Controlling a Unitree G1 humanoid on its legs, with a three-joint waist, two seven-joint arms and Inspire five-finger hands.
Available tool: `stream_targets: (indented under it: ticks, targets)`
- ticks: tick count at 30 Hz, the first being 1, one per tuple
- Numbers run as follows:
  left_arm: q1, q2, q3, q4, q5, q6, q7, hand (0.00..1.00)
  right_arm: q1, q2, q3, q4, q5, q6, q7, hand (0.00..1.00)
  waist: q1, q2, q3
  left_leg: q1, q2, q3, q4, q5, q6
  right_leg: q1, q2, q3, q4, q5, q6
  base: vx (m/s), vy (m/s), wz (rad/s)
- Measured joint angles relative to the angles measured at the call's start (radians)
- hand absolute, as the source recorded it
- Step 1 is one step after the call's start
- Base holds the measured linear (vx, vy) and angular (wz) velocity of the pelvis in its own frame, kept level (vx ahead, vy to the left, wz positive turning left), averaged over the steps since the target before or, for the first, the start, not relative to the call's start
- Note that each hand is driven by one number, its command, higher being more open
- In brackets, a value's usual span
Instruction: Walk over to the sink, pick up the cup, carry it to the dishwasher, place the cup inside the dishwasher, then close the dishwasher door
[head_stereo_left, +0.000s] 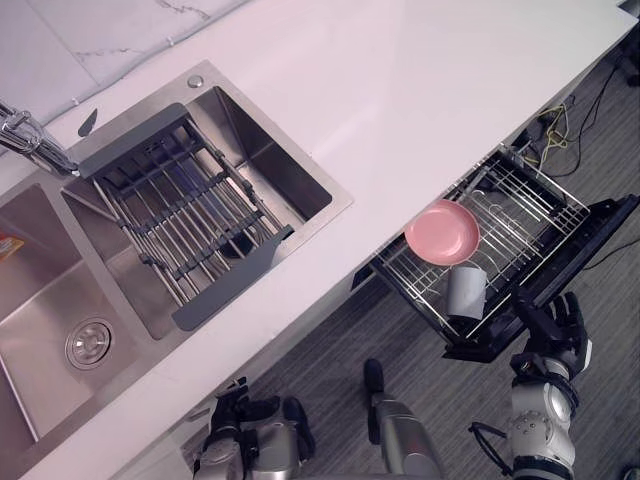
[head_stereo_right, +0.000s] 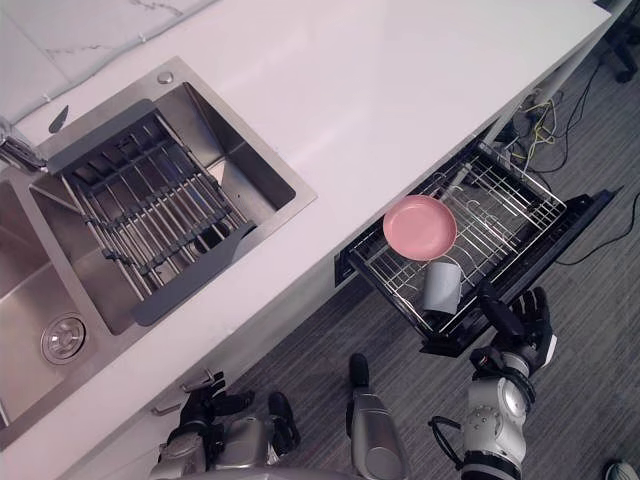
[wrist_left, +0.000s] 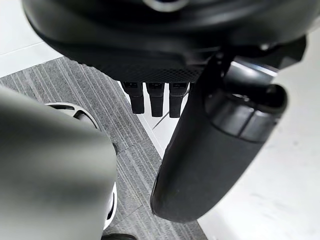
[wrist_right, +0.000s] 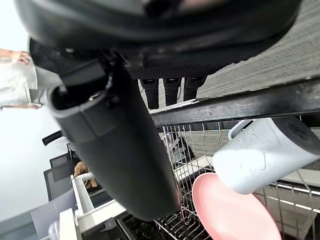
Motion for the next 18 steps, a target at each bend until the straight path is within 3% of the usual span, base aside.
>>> stream_targets:
  ticks: [11, 18]
  targets:
    - [-0.013, 0.011, -0.037, -0.006, 0.039, -0.007, -0.020, 0.90, -0.009, 0.000, 0.039, 0.012, 0.066, -0.038, 0.000, 0.90, -0.002, 0.010, 0.006, 0.000, -0.014, -0.082, -0.053, 0.050, 0.001, 0.053, -0.021, -0.078, -0.062, 0.025, -0.005, -0.01, -0.008, 0.22]
    - [-0.015, 0.002, -0.075, -0.044, 0.057, -0.025, -0.053, 0.90, -0.102, -0.003, 0.105, 0.027, 0.074, -0.042, -0.001, 0.90, 0.001, 0.019, 0.011, -0.035, -0.017, -0.152, -0.075, 0.090, -0.002, 0.054, -0.029, -0.141, -0.079, 0.037, -0.018, -0.04, -0.023, 0.26]
